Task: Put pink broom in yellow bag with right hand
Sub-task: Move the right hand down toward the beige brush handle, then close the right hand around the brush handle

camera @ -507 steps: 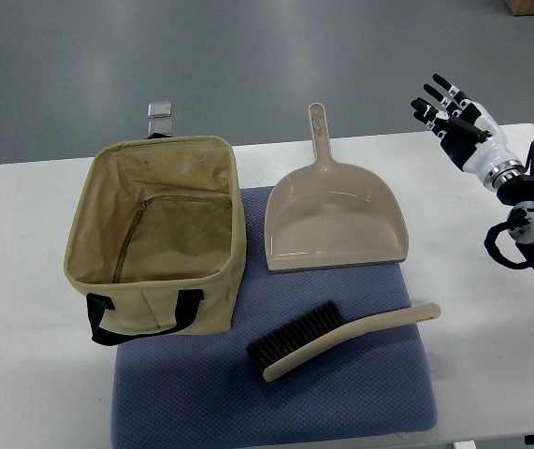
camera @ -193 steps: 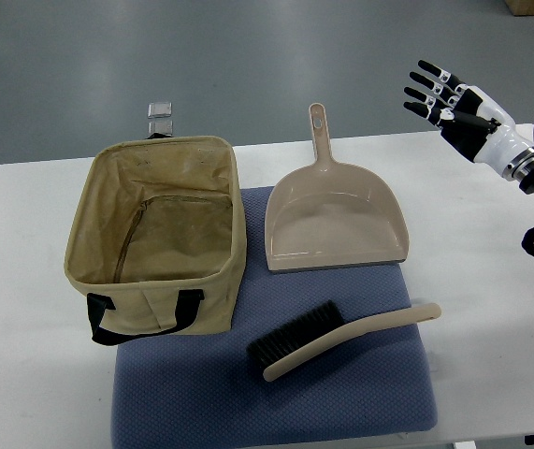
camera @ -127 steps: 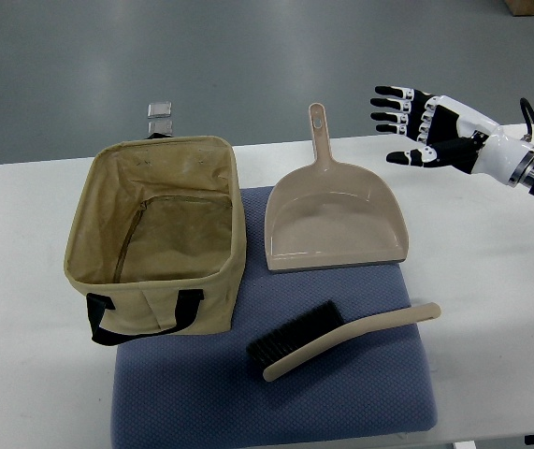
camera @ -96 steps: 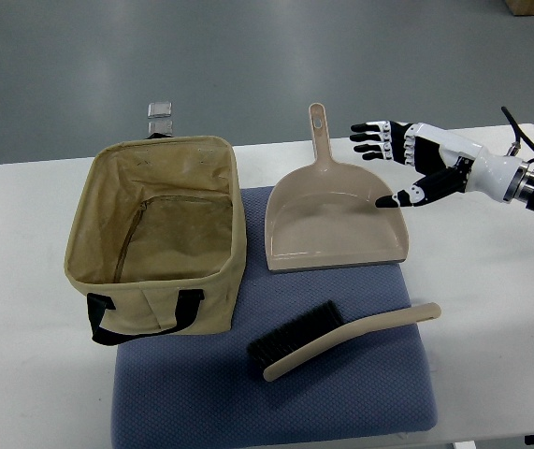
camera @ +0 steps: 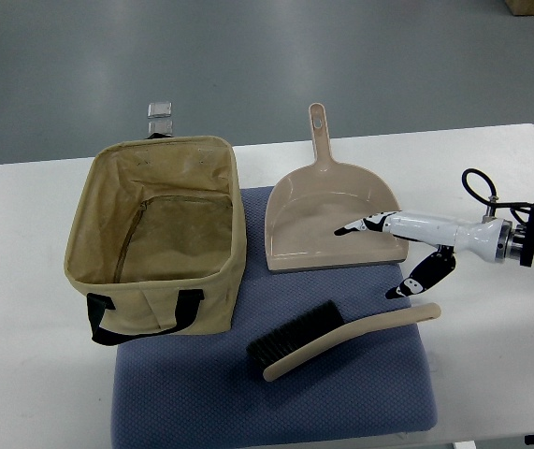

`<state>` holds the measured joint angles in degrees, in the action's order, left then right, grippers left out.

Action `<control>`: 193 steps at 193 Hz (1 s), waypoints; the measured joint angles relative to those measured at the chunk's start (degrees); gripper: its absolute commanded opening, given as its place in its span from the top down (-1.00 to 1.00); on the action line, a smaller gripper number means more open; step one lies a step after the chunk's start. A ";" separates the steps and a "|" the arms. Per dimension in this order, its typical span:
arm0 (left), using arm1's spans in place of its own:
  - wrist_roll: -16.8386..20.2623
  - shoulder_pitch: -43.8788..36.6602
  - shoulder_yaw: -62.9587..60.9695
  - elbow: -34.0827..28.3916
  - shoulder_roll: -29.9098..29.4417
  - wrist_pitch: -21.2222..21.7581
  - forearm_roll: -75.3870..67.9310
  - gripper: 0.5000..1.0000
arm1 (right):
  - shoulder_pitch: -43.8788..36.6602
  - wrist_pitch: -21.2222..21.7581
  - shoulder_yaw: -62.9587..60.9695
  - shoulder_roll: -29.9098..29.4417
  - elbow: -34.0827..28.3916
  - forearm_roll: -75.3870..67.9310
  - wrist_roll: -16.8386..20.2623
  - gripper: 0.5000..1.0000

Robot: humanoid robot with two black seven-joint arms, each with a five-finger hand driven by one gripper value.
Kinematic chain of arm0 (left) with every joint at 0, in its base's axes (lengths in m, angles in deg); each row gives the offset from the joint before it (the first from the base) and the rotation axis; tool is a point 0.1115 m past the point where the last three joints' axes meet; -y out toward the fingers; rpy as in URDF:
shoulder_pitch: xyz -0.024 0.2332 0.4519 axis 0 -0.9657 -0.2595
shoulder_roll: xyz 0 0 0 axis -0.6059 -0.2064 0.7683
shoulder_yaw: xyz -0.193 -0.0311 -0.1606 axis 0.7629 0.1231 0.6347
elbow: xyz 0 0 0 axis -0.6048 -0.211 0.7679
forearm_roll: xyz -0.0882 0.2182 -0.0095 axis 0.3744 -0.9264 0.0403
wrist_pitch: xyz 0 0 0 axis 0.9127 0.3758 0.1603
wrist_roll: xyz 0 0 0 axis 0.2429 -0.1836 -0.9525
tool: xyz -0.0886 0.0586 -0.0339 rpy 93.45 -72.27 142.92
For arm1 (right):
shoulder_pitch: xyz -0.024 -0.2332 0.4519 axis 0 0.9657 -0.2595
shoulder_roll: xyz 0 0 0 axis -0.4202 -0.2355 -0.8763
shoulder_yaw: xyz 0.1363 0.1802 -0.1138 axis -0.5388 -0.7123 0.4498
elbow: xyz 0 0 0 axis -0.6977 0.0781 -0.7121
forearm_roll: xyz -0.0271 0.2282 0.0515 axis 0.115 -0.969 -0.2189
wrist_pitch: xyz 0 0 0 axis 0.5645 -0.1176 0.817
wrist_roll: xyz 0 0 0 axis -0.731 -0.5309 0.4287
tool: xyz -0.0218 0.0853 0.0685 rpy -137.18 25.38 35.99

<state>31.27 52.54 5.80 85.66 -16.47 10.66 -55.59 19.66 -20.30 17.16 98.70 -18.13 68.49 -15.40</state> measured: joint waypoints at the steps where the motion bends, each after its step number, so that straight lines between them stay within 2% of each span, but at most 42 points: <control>1: 0.00 0.00 0.00 0.00 0.00 0.00 0.00 -1.00 | 0.00 0.00 0.00 0.00 0.00 0.00 0.00 -0.68; 69: 0.02 0.00 0.00 0.00 0.00 0.00 0.00 -1.00 | -0.01 -2.00 5.00 2.77 -5.87 8.89 0.88 -0.62; 105: 0.02 0.00 0.00 0.00 0.00 0.00 0.00 -1.00 | 0.22 -6.56 7.64 2.48 -6.13 11.47 1.81 -0.51; 134: 0.02 0.00 0.00 0.00 0.00 0.00 0.00 -1.00 | 0.71 -9.49 8.10 2.03 -6.09 13.14 4.52 -0.47; 193: 0.01 0.00 0.00 0.00 0.00 0.00 0.00 -1.00 | 1.10 -10.08 8.36 1.65 -5.67 17.19 7.02 -0.31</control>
<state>31.28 52.53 5.80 85.66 -16.47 10.67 -55.59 20.76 -30.39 25.53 100.36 -23.79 85.68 -8.37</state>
